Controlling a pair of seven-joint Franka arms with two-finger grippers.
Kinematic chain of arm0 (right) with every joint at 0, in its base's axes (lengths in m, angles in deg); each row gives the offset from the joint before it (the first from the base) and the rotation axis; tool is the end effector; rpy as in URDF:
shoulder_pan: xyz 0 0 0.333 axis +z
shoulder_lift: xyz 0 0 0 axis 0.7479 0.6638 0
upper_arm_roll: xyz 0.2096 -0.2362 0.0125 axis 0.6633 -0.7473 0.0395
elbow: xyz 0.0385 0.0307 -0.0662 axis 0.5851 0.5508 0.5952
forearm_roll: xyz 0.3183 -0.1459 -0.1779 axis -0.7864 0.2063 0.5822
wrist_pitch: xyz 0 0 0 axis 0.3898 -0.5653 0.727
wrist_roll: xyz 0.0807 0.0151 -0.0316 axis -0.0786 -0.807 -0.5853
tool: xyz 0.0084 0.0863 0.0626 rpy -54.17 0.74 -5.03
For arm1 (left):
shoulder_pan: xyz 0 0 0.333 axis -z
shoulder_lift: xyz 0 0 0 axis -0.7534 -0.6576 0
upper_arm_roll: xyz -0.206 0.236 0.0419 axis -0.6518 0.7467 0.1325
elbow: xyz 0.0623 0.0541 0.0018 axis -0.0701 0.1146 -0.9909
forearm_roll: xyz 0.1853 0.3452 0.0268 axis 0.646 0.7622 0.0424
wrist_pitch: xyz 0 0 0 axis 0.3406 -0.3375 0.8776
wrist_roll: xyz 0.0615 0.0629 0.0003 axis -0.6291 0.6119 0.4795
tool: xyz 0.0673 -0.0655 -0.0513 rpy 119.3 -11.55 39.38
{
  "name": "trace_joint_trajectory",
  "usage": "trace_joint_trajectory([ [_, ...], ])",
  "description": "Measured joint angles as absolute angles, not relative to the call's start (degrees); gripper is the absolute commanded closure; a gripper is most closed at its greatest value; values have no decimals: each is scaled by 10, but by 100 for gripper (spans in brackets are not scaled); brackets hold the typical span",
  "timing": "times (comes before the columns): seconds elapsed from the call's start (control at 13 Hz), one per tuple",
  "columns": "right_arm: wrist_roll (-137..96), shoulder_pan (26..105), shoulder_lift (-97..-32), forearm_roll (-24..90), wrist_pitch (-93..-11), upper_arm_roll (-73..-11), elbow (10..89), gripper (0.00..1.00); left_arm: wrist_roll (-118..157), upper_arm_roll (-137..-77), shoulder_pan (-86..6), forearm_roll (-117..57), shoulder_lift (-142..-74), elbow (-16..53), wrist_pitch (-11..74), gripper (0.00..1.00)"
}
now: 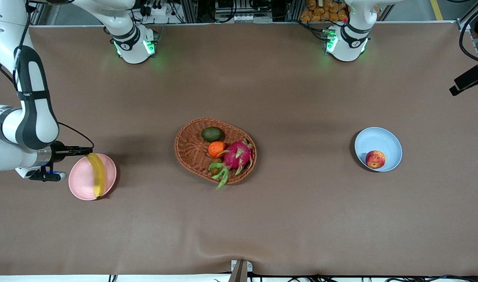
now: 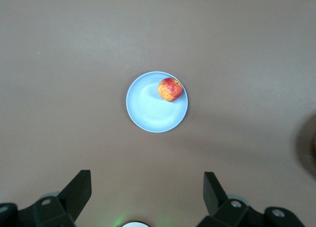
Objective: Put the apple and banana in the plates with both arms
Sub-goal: 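Lower the banana onto the pink plate and open the right gripper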
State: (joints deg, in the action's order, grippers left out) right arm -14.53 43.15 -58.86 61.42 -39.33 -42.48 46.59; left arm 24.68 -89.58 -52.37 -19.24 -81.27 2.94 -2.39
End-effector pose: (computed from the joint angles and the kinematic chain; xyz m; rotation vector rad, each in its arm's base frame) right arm 0.6212 -0.1047 0.2886 -2.9443 0.0895 0.5292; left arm 0.5346 0.0284 0.6724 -3.0818 -0.3949 -0.0048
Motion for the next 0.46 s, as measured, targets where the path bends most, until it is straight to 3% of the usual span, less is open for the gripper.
trace_joint_trajectory([
  [0.46, -140, 456, -637, 633, -393, -415, 434, 0, 243, -911, -519, -169, -812, 29, -19, 0],
])
